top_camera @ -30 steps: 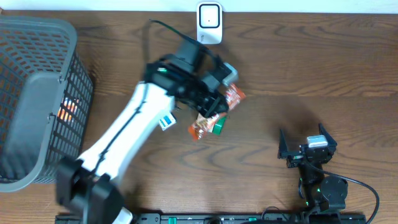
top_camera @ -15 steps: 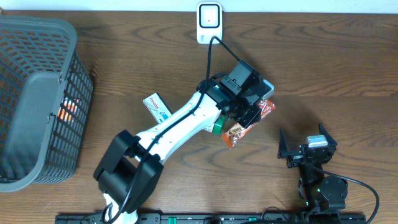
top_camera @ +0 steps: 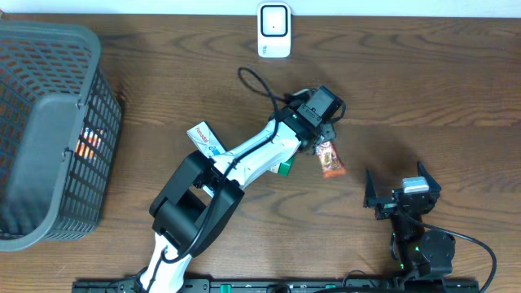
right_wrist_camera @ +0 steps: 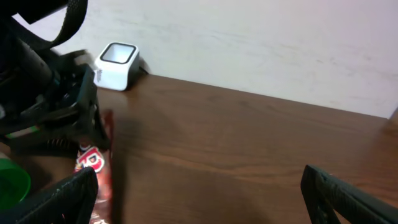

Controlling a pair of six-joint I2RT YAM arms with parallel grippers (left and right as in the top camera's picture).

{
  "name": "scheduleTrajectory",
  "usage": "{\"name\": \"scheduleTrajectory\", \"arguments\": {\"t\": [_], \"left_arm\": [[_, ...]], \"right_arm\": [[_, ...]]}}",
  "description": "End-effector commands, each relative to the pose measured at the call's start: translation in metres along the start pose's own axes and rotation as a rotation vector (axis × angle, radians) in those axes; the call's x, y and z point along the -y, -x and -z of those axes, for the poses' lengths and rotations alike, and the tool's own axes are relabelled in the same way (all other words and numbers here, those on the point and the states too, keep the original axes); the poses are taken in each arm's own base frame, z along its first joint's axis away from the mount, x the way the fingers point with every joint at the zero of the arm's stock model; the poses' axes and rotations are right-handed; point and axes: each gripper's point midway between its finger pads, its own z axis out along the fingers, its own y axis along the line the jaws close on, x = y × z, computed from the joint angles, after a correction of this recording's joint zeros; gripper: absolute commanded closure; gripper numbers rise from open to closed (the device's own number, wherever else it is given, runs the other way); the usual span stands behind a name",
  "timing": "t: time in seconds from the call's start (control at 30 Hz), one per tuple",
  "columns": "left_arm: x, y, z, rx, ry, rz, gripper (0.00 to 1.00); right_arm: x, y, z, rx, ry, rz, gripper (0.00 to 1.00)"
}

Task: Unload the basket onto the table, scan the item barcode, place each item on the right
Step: 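Carry the chocolate bar right of the pill bottle and release it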

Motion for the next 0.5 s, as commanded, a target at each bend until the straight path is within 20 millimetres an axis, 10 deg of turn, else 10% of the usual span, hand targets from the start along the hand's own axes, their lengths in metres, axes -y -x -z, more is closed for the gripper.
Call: {"name": "scheduleTrajectory", "arguments": {"t": [0.0, 0.27, 0.47], "left_arm": [[-0.004, 0.012, -0.001, 0.068, 0.014, 0.420, 0.52], [-0.003, 0.012, 0.003, 0.068, 0.015, 0.375, 0.15], [0.033, 0.056, 0.067, 0.218, -0.107, -0.036, 0.08]], "right_arm": [[-0.003, 0.000, 0.000, 0.002, 0.012, -0.014, 0.01], [-0.003, 0.000, 0.000, 0.002, 0.012, -0.013, 0.01], [-0.003, 0.000, 0.000, 0.001, 0.012, -0.013, 0.01]]}}
